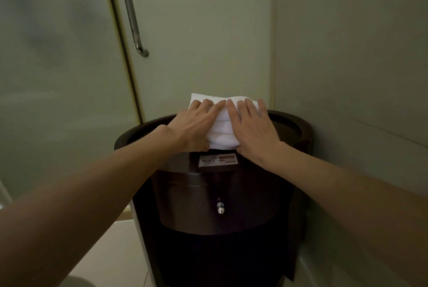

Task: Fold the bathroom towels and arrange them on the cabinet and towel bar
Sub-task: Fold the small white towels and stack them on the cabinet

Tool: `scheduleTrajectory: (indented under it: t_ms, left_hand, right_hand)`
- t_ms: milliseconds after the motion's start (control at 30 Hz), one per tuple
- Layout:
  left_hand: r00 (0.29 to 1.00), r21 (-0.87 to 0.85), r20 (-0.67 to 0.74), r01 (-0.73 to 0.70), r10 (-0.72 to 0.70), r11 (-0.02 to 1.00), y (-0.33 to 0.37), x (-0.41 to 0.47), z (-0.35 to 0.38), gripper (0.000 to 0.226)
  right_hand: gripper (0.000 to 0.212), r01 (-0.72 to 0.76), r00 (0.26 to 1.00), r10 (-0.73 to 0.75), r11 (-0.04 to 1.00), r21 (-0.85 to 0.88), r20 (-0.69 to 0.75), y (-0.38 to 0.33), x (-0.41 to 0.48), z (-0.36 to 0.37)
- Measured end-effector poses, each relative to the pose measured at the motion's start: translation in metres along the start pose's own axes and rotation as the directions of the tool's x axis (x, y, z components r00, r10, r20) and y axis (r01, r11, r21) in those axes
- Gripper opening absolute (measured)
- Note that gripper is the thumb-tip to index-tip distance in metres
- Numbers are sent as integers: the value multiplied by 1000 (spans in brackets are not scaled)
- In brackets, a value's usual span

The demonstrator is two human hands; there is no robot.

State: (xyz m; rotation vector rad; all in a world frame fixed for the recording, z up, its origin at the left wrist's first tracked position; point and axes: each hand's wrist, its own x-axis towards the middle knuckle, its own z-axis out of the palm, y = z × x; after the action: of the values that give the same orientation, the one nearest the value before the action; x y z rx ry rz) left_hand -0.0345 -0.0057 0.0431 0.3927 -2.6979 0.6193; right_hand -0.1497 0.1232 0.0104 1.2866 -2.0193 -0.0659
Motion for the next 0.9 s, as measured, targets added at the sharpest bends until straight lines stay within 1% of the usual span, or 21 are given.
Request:
scheduleTrajectory:
  t_ms: [67,133,200,267,333,400,500,567,700,900]
  left_hand:
    - [1000,67,3,-8,8,998,4,0,3,108]
    - [1000,165,24,11,-15,986,9,-1,10,117]
    - [999,262,-4,42,-43,964,14,-2,17,124]
    - [995,307,-70,83,-65,948,17,0,22,118]
    - [990,328,-99,124,-97,936,22,2,27,108]
    - [986,315,-115,155,-124,936,27,2,35,94]
    - [980,262,-136,177,-145,949,26,1,41,81]
    - [981,252,-125,173,-146,952,24,1,40,80]
    - [984,233,-115,162,-138,959,23,1,40,78]
    - [986,221,-125,136,-110,966,16,0,41,83]
  right_hand:
    - [97,-8,1000,8,998,61,-7,1,4,2]
    - [89,-6,1000,8,995,99,-20,2,6,6]
    - [81,-10,999,14,993,114,-38,3,7,10]
    - [75,-24,998,31,989,143,-50,4,10,12]
    - [68,-29,997,41,985,170,-70,5,10,12]
    - [65,-18,997,31,986,165,-77,3,8,14]
    - [72,-2,997,11,993,115,-70,-2,6,16]
    - [77,7,998,0,995,103,-67,-2,5,16]
    - [80,9,998,-3,995,101,-60,-2,2,16]
    - [77,-12,999,14,998,59,-30,-6,4,15]
